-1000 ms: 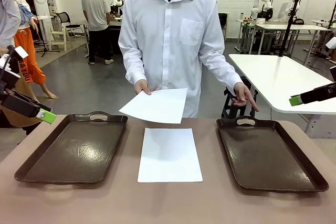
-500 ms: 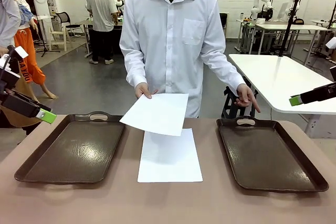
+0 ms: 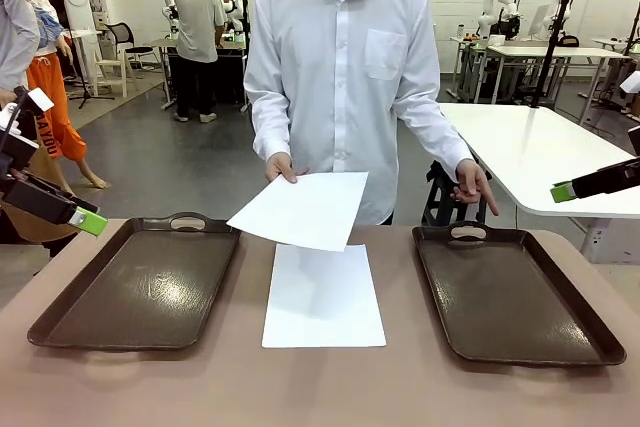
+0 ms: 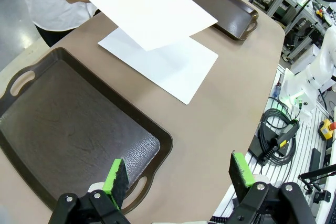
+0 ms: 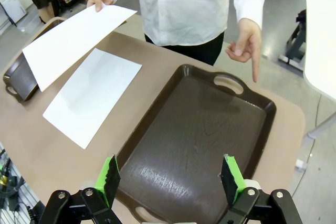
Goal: Sort the A4 documents.
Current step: Receive the A4 Paper.
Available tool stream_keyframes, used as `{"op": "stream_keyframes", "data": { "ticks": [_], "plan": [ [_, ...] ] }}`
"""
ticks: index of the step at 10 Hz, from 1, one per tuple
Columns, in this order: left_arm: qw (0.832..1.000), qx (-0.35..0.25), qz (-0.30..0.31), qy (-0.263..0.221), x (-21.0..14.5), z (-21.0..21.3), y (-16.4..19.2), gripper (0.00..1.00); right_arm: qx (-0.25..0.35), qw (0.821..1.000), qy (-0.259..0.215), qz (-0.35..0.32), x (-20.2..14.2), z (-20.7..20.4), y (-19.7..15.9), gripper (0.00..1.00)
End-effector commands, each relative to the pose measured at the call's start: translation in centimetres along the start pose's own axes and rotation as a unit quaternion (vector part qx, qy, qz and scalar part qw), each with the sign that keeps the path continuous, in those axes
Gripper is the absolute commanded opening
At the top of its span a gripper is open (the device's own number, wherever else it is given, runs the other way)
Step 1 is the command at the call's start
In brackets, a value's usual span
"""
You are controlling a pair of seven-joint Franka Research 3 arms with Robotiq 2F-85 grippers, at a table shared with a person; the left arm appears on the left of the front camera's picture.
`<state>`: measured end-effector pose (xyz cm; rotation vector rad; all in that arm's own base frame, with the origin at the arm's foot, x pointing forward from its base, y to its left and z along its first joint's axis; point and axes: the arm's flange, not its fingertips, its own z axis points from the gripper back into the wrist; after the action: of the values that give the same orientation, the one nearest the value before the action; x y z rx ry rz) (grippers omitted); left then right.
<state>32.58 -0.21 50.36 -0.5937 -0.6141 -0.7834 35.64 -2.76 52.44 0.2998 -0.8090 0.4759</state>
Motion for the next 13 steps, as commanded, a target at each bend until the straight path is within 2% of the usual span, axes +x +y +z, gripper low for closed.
{"op": "stream_keyframes", "data": {
  "ticks": [1, 4, 7, 10, 11, 13],
  "plan": [
    [1.0, -0.008, -0.008, -0.008, 0.0, -0.1, 0.2, 1.0, 0.033, 0.999, 0.022, -0.025, 0.2, -1.3, -0.3, 1.0],
    [1.0, -0.008, -0.008, -0.008, 0.0, -0.1, 0.2, 1.0, 0.114, 0.988, 0.047, -0.09, 1.0, -6.5, -0.2, 1.0],
    [1.0, -0.008, -0.008, -0.008, 0.0, -0.1, 0.2, 1.0, 0.158, 0.972, 0.073, -0.159, 1.5, -12.5, 0.5, 1.0],
    [1.0, -0.008, -0.008, -0.008, 0.0, -0.1, 0.2, 1.0, 0.261, 0.926, 0.088, -0.258, 2.1, -18.1, 1.5, 1.0],
    [1.0, -0.008, -0.008, -0.008, 0.0, -0.1, 0.2, 1.0, 0.301, 0.904, 0.093, -0.287, 2.4, -19.6, 2.0, 1.0],
    [1.0, -0.008, -0.008, -0.008, 0.0, -0.1, 0.2, 1.0, 0.341, 0.883, 0.095, -0.308, 3.2, -21.8, 3.6, 1.0]
  ]
}}
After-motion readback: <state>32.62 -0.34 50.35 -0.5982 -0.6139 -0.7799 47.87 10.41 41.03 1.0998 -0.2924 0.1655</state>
